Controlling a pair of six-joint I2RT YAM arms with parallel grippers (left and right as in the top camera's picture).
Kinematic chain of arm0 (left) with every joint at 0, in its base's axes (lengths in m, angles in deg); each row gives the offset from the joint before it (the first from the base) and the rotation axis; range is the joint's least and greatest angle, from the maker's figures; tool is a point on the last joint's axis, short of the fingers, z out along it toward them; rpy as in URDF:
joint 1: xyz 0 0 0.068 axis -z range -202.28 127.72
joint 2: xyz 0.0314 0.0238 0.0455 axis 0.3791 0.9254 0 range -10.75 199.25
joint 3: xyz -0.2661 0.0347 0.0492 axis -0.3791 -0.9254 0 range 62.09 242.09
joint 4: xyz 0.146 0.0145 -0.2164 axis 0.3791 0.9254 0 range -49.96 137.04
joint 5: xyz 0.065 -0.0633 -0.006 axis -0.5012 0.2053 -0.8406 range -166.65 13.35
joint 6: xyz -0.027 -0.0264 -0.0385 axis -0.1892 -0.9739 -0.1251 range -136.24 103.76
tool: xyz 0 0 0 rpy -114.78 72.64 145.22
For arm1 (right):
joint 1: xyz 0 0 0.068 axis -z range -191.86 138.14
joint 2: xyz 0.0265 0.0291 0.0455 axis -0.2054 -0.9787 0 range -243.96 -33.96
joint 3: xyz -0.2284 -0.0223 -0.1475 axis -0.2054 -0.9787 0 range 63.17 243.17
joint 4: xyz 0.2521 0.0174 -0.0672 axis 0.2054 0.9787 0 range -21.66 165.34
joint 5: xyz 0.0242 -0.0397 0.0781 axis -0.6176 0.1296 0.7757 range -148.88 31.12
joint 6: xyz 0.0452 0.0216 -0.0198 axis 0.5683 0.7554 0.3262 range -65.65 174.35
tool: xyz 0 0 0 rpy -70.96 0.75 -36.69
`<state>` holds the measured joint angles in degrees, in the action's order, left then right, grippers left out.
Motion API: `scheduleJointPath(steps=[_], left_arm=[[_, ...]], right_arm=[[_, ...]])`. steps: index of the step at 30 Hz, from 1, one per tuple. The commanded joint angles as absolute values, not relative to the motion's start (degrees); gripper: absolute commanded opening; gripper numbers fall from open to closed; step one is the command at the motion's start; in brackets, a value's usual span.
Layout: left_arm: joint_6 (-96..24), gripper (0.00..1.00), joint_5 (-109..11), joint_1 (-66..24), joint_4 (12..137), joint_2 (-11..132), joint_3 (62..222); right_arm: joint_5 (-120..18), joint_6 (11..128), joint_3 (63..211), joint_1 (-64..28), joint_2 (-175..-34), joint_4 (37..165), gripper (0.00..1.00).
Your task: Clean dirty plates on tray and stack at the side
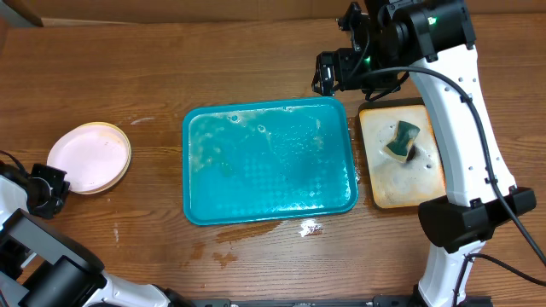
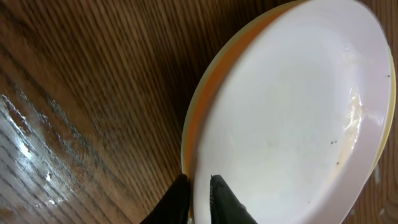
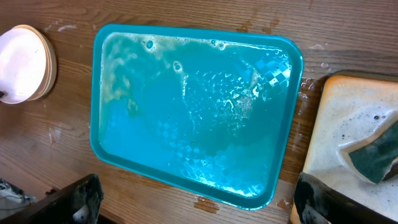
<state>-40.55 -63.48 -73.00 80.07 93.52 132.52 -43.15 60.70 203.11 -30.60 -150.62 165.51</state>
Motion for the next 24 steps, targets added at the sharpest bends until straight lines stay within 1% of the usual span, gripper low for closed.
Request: scheduleJointPath(steps=[1,2,3,4,8,11,15,19,21,24], left_arm=[[-40.90,0.31,-63.76,-73.24,79.48,93.85,132.70],[-40.90,0.38,-63.74,-73.19,79.31,93.87,132.70],[-40.88,0.54,-63.74,-73.15,79.07,93.87,132.70],[-40.88,0.64,-63.72,-73.08,78.92,93.87,132.70],[-40.88,0.88,-63.06,-72.49,78.74,93.85,132.70],[-40.86,1.00,-60.90,-71.68,78.83,93.82,133.09],[-40.71,1.00,-58.06,-69.67,80.38,93.69,134.38],[-37.78,1.00,-57.97,-65.83,82.85,93.54,136.30],[-36.36,1.00,-59.37,-62.99,84.84,93.37,137.53],[-35.79,1.00,-63.59,-58.64,87.83,93.17,139.62]], right_arm=[[-42.45,60.28,203.99,-30.66,-149.59,165.40,1.00],[-42.47,60.28,203.99,-30.66,-149.59,165.40,1.00],[-42.47,60.28,203.99,-30.66,-149.59,165.40,1.00],[-42.45,60.28,203.99,-30.66,-149.59,165.40,1.00],[-42.47,60.26,203.99,-30.66,-149.59,165.40,1.00],[-42.50,59.80,203.99,-30.66,-149.59,165.37,1.00],[-44.81,58.38,203.99,-30.66,-149.55,165.40,1.00],[-54.65,59.06,203.99,-30.66,-149.05,165.40,1.00],[-60.79,59.02,203.99,-30.64,-148.55,165.40,1.00],[-64.44,59.04,203.99,-30.58,-147.80,165.22,1.00]])
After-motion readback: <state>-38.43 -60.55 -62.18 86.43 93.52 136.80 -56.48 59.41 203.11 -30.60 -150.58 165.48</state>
